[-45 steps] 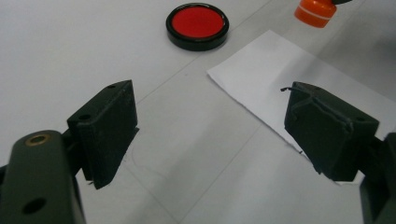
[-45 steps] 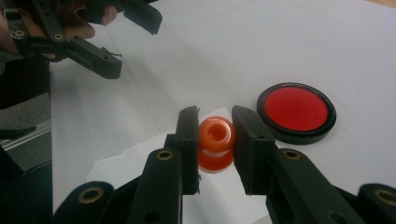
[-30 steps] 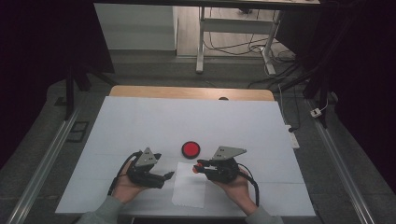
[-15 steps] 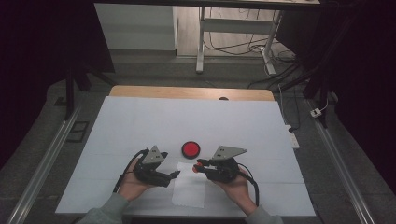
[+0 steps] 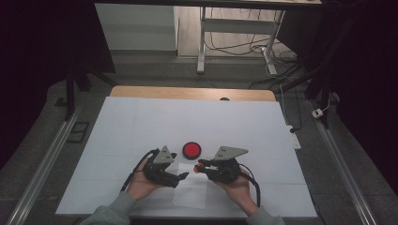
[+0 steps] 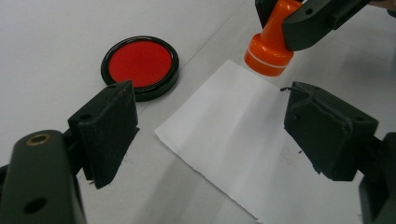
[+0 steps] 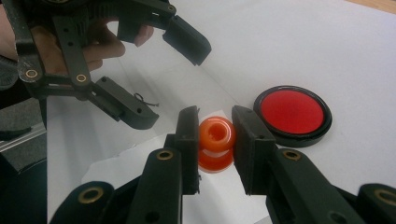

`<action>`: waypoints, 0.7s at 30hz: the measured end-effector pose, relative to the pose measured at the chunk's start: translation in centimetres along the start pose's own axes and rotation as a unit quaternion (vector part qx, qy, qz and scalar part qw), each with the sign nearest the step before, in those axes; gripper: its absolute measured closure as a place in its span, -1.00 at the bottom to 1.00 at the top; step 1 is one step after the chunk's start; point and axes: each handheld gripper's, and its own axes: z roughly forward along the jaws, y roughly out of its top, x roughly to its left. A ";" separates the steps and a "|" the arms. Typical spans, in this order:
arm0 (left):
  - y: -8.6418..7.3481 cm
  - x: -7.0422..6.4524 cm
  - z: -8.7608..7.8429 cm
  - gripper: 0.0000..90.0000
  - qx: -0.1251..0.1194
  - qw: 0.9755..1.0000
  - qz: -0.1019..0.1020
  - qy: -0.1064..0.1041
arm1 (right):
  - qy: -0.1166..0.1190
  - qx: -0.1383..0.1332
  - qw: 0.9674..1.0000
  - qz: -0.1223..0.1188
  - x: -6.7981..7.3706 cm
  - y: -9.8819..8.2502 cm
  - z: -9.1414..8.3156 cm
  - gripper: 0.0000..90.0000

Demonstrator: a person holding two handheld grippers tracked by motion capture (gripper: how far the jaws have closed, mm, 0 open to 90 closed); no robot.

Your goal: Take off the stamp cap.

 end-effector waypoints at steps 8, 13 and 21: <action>0.2 -0.3 0.7 -0.60 0.006 1.000 0.006 -0.004 | 0.000 0.000 1.000 0.000 0.0 0.0 0.0 0.59; 0.4 -0.6 1.1 -0.60 0.008 1.000 0.009 -0.010 | -0.002 -0.001 1.000 0.001 0.0 0.0 0.1 0.59; 0.8 -1.1 1.7 -0.58 0.010 1.000 0.016 -0.016 | -0.001 -0.002 1.000 0.001 0.0 0.0 0.0 0.59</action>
